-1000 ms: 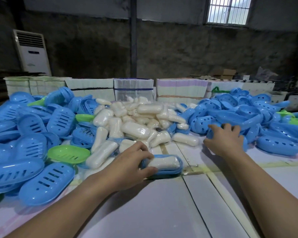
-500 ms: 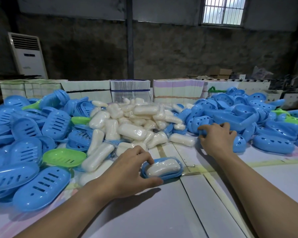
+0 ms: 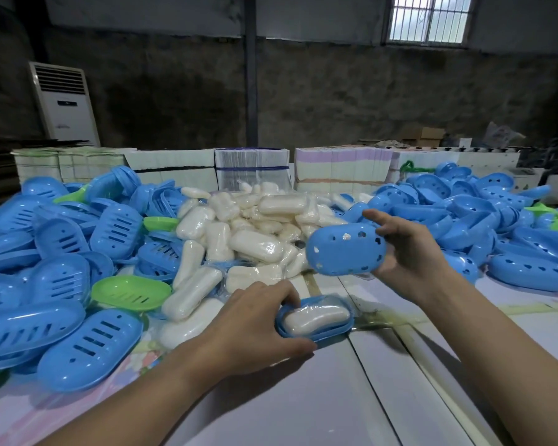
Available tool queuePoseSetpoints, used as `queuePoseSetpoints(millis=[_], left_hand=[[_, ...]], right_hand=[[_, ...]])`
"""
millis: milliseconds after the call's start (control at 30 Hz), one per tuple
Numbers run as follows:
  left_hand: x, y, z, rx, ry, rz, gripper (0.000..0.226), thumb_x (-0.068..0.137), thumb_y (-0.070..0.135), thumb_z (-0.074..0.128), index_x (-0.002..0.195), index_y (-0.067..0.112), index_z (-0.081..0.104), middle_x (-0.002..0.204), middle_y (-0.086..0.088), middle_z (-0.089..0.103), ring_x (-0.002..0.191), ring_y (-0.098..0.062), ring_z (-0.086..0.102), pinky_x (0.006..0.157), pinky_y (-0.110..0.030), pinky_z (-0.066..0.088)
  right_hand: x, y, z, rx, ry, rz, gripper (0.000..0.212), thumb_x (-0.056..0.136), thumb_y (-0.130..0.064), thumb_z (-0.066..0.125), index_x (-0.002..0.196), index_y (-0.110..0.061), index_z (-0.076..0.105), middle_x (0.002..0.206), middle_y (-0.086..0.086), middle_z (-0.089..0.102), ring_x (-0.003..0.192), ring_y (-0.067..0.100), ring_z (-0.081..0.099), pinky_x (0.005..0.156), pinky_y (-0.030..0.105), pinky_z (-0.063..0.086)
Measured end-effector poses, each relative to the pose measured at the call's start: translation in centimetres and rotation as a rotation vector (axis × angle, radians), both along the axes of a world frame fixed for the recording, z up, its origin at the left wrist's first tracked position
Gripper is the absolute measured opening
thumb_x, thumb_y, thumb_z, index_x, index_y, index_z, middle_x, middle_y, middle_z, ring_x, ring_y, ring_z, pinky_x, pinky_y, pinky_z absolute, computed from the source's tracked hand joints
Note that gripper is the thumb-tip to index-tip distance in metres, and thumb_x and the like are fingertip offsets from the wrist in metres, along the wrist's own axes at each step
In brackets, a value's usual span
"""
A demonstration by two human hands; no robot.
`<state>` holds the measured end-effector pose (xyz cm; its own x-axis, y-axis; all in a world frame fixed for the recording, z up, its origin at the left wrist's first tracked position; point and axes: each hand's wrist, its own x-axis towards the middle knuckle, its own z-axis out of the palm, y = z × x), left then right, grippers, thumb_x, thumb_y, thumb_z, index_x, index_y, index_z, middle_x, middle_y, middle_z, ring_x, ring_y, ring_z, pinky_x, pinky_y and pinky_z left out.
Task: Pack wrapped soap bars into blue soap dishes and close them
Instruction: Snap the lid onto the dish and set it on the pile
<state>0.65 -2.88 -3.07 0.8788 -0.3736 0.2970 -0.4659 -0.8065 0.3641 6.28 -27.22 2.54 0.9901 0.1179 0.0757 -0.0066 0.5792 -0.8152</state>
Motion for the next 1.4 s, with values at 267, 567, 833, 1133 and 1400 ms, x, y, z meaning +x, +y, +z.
queuePoseSetpoints(millis=[267,567,833,1133,1400], left_hand=[[0.4,0.2,0.6,-0.464,0.034,0.089,0.053,0.044,0.056,0.076,0.090,0.039,0.054,0.082,0.015,0.068,0.067,-0.002,0.062,0.063,-0.024,0.052],[1.2,1.3,1.6,-0.866,0.168,0.057,0.052,0.060,0.002,0.092,0.099,0.018,0.062,0.108,-0.003,0.068,0.068,-0.018,0.076,0.057,-0.019,0.055],[1.4,1.5,1.7,-1.082,0.188,0.039,0.061,0.057,0.006,0.095,0.107,0.020,0.062,0.104,0.000,0.069,0.069,-0.011,0.072,0.065,-0.021,0.057],[1.5,0.7,1.4,-1.290,0.267,0.008,0.074,0.046,0.036,0.092,0.115,0.019,0.069,0.111,-0.002,0.076,0.104,-0.022,0.073,0.089,-0.038,0.057],[1.3,0.2,1.5,-1.426,0.360,-0.060,0.073,0.054,0.032,0.087,0.120,0.007,0.066,0.112,-0.014,0.075,0.113,-0.035,0.068,0.108,-0.052,0.047]], right_hand=[[0.1,2.2,-1.7,-0.422,0.092,0.076,0.029,0.088,-0.009,0.048,0.098,-0.017,0.075,0.105,0.007,0.068,0.082,0.021,0.063,0.062,0.033,0.054],[-1.3,2.9,-2.2,-1.126,-0.314,0.188,0.074,0.065,-0.049,0.079,0.133,-0.052,0.051,0.130,-0.022,0.057,0.105,-0.001,0.062,0.088,0.024,0.052],[-1.4,3.3,-2.6,-1.050,-0.388,0.227,0.069,0.062,-0.061,0.077,0.126,-0.057,0.053,0.125,-0.008,0.062,0.107,0.010,0.064,0.088,0.030,0.052],[-2.1,4.7,-2.5,-0.900,-0.436,0.147,0.062,0.071,-0.041,0.076,0.127,-0.045,0.051,0.122,0.006,0.059,0.101,0.014,0.067,0.088,0.027,0.055],[-2.6,5.1,-2.4,-0.861,-0.422,0.154,0.065,0.067,-0.038,0.078,0.126,-0.047,0.053,0.119,0.007,0.058,0.101,0.014,0.065,0.083,0.023,0.055]])
